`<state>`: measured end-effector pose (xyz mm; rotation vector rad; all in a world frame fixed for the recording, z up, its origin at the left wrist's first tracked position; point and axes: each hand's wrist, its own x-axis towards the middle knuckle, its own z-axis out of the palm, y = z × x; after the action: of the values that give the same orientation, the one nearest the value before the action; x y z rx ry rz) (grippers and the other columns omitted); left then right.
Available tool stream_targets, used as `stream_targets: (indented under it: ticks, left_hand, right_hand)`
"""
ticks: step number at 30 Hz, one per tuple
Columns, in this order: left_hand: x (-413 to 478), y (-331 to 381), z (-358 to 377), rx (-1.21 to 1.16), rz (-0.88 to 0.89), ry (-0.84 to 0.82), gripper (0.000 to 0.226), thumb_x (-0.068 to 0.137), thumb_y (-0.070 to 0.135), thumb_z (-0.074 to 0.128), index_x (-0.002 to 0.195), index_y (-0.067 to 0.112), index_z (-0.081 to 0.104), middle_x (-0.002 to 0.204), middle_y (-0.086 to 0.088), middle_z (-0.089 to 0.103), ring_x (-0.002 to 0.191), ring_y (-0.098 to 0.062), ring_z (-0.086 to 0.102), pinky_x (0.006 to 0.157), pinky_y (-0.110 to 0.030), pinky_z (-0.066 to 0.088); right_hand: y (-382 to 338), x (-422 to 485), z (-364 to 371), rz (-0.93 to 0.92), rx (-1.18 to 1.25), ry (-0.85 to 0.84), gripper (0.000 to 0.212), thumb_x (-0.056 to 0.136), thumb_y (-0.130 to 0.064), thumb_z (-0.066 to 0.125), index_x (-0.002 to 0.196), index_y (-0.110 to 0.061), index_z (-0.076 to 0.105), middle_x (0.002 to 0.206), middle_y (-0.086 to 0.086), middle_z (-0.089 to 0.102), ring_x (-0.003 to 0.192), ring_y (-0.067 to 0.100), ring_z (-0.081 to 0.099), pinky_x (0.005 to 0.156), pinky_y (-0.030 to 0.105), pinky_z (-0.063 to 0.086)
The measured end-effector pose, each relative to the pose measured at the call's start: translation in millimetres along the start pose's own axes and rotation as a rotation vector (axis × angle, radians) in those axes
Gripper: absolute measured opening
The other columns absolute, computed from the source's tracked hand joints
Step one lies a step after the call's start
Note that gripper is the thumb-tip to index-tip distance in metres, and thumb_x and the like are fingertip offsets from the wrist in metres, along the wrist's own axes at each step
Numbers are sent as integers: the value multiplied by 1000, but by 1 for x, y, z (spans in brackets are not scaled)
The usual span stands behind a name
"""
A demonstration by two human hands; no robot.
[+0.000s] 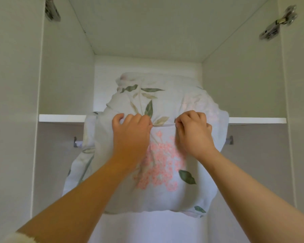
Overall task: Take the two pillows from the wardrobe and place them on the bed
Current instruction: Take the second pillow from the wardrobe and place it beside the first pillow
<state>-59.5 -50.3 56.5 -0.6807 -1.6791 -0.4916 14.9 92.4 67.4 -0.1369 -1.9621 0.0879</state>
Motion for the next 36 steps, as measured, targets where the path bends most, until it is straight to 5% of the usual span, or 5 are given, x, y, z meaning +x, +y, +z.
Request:
stream_targets:
  ticks: [5, 9, 15, 22, 36]
  left_hand:
    - [-5, 6, -17, -71, -105, 13, 18, 88, 34, 48, 88, 20, 60, 89, -2, 62, 101, -26, 47, 103, -50, 18]
    - [25, 9, -24, -116, -249, -10, 57, 77, 60, 51, 126, 31, 41, 130, -12, 39, 131, -32, 24, 105, -63, 12]
    - [58, 11, -16, -200, -464, -255, 82, 71, 73, 46, 139, 42, 13, 155, -9, 2, 141, -37, 1, 107, -65, 12]
    - [47, -6, -7, -210, -577, -261, 101, 59, 82, 49, 140, 39, 6, 154, -13, 8, 138, -37, 14, 101, -61, 23]
    - [44, -6, -14, -292, -566, -70, 96, 63, 78, 49, 140, 37, 8, 143, -13, 29, 128, -35, 31, 98, -52, 26]
  right_hand:
    - [4, -13, -13, -70, -15, -58, 21, 95, -21, 39, 104, -12, 56, 123, 5, 44, 110, 26, 33, 82, 34, 22]
    - [4, -15, -17, 11, 59, 73, 17, 91, -27, 45, 102, -20, 56, 123, 1, 44, 110, 25, 35, 82, 34, 21]
    - [7, -4, -15, 223, 79, 88, 57, 80, -54, 54, 130, -37, 33, 148, 2, 23, 132, 26, 19, 103, 54, 18]
    - [22, 12, -10, 491, 309, 41, 91, 67, -69, 59, 140, -42, 12, 157, 1, 3, 142, 30, 4, 105, 62, 15]
    - [27, 11, -13, 545, 450, 111, 92, 69, -66, 60, 141, -44, 8, 157, 0, 3, 142, 31, 8, 108, 58, 15]
